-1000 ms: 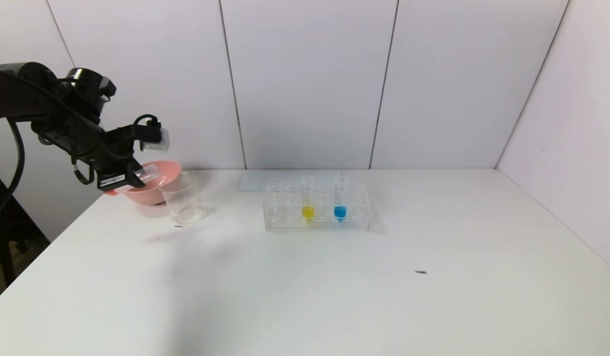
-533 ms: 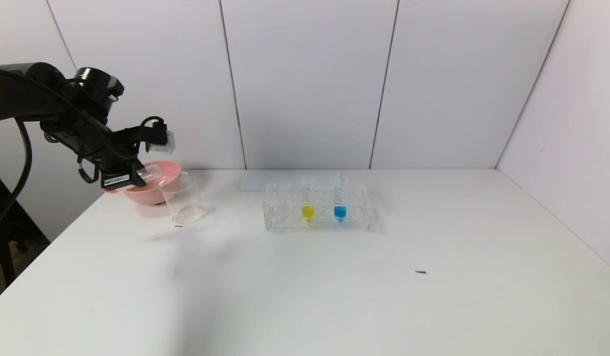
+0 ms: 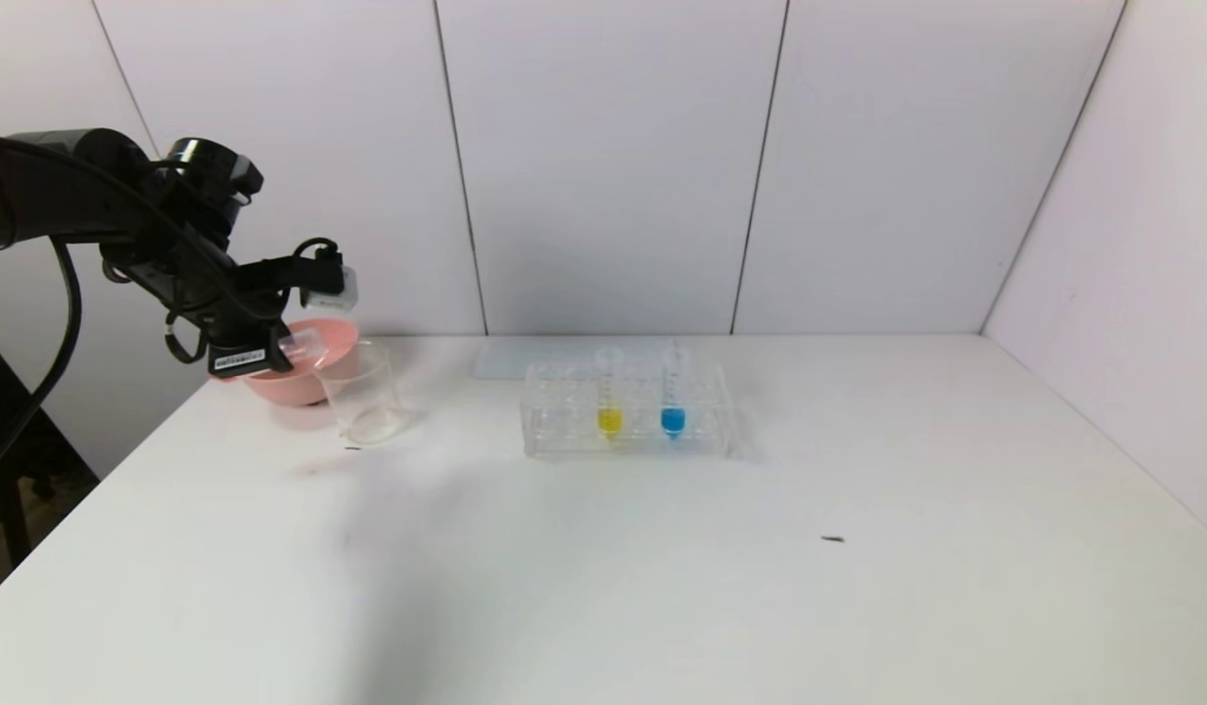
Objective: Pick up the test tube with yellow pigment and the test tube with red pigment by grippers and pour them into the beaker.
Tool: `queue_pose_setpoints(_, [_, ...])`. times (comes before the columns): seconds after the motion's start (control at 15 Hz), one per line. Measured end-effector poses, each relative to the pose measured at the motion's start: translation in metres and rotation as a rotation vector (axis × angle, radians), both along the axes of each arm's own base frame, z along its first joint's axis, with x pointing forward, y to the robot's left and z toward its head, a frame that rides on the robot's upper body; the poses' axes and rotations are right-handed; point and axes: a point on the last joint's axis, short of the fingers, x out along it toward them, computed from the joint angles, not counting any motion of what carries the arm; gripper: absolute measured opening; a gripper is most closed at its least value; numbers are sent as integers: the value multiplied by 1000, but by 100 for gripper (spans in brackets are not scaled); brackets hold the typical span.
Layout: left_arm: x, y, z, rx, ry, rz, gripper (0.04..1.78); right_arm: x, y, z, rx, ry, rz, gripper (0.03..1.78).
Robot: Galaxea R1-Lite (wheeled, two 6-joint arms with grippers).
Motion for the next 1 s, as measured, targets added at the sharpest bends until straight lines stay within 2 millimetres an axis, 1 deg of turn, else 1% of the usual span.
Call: queue_pose_setpoints(1.0, [7,-12,-5,101,-7,18,45,0,0,0,0,0,0,170])
